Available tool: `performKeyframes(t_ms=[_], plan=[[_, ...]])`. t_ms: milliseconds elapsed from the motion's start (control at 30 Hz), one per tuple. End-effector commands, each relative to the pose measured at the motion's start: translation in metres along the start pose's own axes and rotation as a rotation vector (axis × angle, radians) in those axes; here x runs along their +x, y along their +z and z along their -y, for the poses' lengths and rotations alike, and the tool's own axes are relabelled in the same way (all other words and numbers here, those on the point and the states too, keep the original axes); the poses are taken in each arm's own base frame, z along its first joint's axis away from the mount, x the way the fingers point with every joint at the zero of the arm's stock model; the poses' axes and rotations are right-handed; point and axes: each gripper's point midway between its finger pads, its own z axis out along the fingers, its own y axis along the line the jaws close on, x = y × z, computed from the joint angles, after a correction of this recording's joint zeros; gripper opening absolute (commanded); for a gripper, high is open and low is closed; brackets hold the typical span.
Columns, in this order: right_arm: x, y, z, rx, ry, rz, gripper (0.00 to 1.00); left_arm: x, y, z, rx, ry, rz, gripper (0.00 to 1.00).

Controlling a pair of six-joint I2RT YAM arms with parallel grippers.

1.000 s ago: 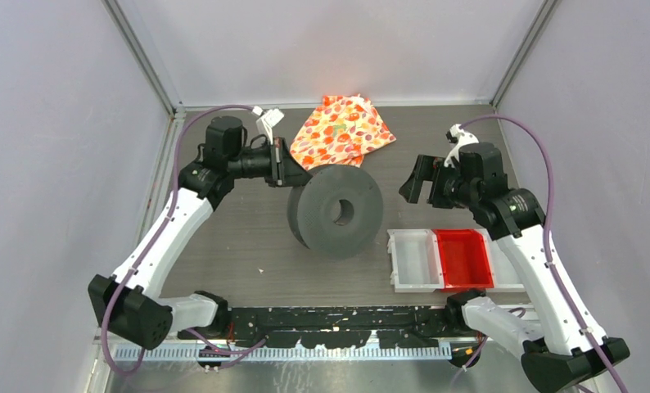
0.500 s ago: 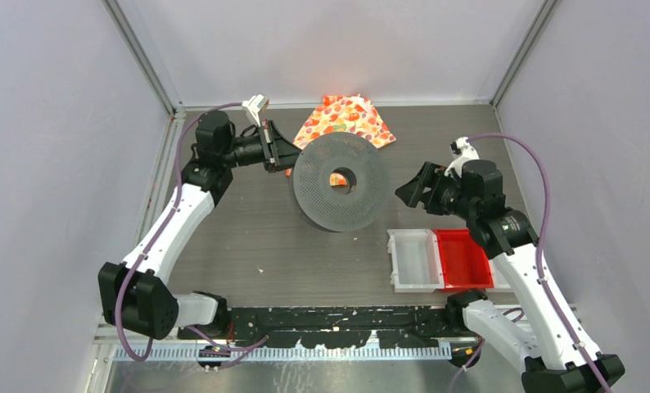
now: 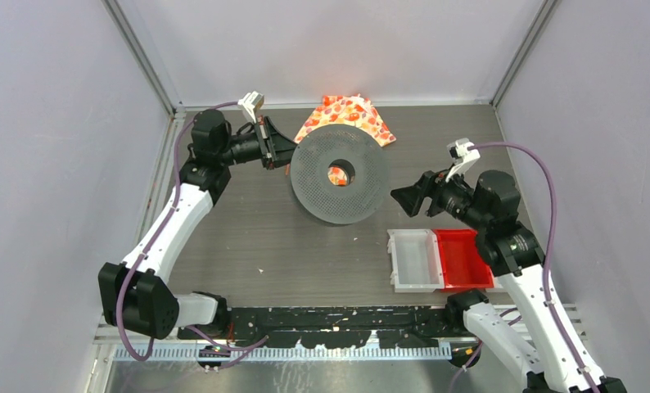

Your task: Wrap the cables

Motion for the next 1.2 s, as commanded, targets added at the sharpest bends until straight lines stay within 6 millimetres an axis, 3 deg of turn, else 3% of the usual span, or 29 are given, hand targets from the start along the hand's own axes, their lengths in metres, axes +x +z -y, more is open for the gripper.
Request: performKeyframes(t_ms=[0, 600, 767, 1167], plan=[[-0.006, -0.005, -0.023, -0.136, -0.144, -0.034, 0.79, -0.004, -0.004, 0.023, 0.067, 0.043, 0.005, 0.00], [-0.028, 0.023, -0.047, -0.311, -0.141, -0.014, 0.62, -0.003, -0.006, 0.023, 0.074, 0.048, 0.009, 0.00], [-0.029, 0.026, -0.047, -0.316, -0.133, -0.005, 0.51, -0.003, -0.005, 0.022, 0.077, 0.050, 0.006, 0.00], [-0.022, 0.026, -0.046, -0.318, -0.121, -0.033, 0.16, -0.007, -0.005, 0.020, 0.072, 0.046, 0.020, 0.00]])
